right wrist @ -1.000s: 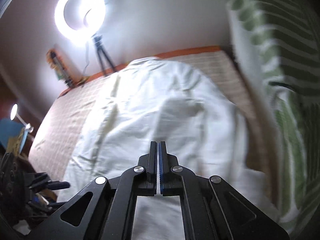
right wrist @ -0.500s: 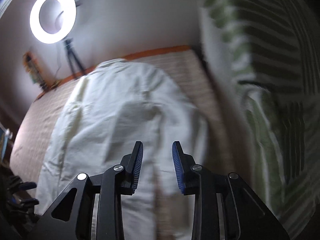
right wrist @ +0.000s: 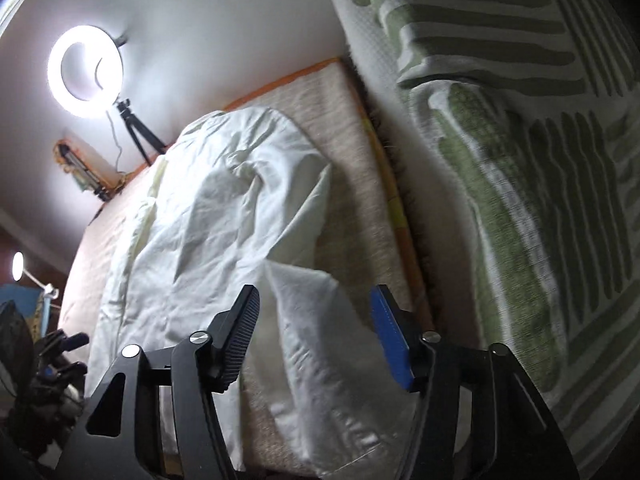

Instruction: Fold small clothes

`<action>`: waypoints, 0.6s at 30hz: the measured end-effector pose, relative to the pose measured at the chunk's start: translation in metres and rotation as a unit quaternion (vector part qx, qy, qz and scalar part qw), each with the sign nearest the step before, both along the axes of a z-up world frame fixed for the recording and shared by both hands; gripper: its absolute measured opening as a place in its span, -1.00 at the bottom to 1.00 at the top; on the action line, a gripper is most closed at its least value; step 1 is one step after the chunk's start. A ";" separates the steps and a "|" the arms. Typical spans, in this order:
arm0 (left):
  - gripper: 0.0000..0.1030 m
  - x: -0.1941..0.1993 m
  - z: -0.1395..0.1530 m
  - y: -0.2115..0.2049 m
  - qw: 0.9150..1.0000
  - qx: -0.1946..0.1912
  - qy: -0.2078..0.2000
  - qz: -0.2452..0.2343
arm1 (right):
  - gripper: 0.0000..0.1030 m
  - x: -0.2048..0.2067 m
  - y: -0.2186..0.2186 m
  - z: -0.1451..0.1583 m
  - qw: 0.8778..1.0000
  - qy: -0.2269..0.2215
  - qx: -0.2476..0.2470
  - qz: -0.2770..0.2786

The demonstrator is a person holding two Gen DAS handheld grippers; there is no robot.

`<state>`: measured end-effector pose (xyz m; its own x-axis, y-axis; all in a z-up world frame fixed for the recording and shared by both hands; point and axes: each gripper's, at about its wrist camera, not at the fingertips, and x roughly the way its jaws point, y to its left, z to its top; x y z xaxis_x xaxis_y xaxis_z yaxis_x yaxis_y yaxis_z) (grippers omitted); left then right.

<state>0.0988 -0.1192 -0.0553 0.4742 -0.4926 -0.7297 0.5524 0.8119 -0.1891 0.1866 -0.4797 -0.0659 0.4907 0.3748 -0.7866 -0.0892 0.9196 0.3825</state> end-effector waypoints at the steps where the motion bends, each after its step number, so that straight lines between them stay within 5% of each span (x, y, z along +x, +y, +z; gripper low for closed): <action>1: -0.03 0.000 0.000 -0.003 1.000 0.001 -0.001 -0.002 | 0.12 0.000 0.003 -0.001 1.000 0.000 -0.007 0.003; 3: -0.03 -0.001 -0.001 -0.007 1.000 0.004 -0.002 -0.006 | 0.06 0.001 0.011 -0.005 0.999 0.005 -0.034 0.008; 5: -0.03 -0.001 -0.002 -0.009 1.000 0.005 0.000 -0.007 | -0.92 0.002 0.016 -0.010 0.999 0.016 -0.037 0.021; 10: -0.04 -0.001 -0.002 -0.005 1.000 0.004 0.002 0.000 | -0.97 -0.002 0.027 0.001 0.999 -0.001 -0.039 0.017; 13: -0.05 0.002 -0.001 0.002 1.000 -0.002 0.003 0.010 | -0.97 -0.007 0.050 0.029 0.996 -0.039 -0.084 -0.001; 18: -0.06 0.005 0.003 0.013 1.000 -0.012 0.002 0.026 | -0.98 -0.023 0.128 0.061 0.983 -0.102 -0.138 0.066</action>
